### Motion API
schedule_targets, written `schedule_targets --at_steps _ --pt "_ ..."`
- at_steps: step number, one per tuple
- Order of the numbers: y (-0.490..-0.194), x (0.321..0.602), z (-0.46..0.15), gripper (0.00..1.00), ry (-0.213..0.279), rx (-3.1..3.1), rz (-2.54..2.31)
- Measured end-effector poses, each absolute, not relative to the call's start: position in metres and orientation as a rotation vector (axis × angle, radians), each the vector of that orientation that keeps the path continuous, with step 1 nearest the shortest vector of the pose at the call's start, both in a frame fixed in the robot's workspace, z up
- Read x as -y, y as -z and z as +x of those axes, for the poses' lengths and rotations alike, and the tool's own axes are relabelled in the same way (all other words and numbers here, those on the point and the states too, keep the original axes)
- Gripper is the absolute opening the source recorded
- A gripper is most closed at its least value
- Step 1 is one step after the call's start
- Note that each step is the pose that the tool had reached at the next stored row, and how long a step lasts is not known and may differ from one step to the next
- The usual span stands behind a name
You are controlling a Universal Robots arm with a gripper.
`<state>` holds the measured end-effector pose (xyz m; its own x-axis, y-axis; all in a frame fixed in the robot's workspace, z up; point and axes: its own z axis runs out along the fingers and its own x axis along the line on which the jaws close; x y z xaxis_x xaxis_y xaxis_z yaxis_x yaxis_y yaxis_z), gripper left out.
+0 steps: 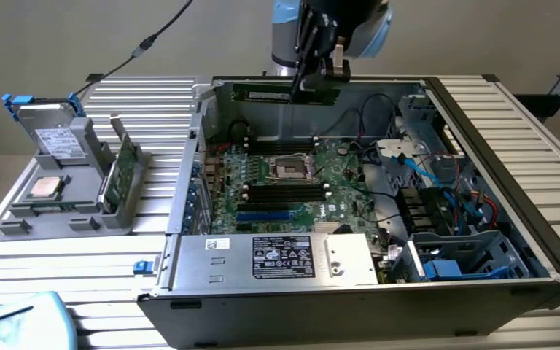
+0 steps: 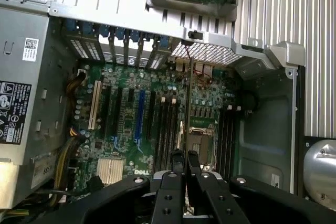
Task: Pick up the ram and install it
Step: 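Pick up the ram and move it above insertion slot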
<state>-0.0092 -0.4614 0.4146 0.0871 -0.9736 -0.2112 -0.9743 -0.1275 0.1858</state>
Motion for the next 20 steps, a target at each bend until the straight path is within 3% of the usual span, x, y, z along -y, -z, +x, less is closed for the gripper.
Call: schedule_targets --at_steps 8,20 --pt "-0.405 0.455 -0.005 0.14 -0.431 -2.087 -2.318" --pt "-0.402 0.437 -0.005 0.14 -0.338 -2.107 -2.335"
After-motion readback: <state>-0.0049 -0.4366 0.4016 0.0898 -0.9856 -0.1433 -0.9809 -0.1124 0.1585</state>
